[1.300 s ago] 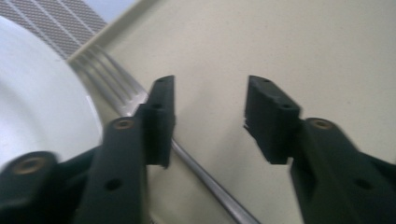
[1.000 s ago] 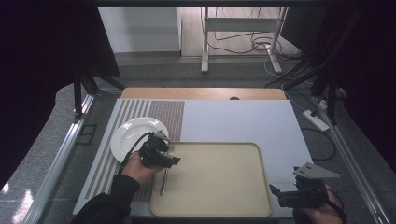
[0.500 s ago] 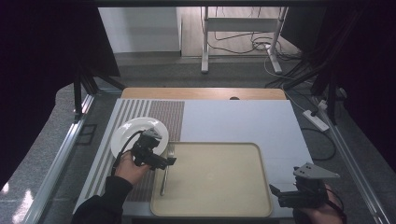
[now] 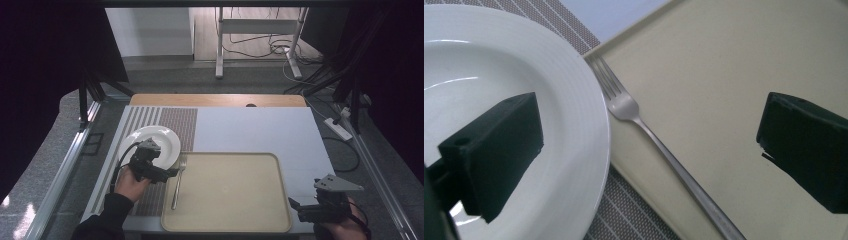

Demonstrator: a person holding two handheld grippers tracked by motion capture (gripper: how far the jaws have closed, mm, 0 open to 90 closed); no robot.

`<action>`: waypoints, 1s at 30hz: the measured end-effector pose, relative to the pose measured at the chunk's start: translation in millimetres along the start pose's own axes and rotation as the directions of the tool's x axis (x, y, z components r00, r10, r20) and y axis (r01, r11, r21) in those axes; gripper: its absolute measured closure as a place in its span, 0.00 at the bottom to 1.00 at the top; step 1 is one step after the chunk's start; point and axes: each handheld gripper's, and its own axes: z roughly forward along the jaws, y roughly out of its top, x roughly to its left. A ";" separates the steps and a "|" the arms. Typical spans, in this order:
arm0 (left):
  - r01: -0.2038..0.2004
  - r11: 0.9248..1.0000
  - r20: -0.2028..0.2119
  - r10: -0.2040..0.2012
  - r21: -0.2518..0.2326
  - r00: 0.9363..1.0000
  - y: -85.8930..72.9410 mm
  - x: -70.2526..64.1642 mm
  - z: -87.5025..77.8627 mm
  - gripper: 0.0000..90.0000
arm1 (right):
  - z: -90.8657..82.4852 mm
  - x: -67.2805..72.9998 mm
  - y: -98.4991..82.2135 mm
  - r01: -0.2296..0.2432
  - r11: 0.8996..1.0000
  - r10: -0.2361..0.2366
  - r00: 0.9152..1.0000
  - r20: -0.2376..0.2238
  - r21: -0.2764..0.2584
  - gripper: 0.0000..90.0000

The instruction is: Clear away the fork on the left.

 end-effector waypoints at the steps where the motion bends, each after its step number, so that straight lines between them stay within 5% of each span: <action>1: 0.002 1.000 -0.005 -0.002 -0.002 1.000 -1.7 0.2 -1.2 0.00 | 0.0 0.0 0.0 0.000 1.000 0.000 1.000 0.000 0.000 0.00; 30: 0.088 0.994 0.007 -0.088 -0.067 0.996 -45.6 1.3 -40.7 0.00 | 0.2 0.7 0.2 -0.001 1.000 0.001 1.000 0.003 0.003 0.00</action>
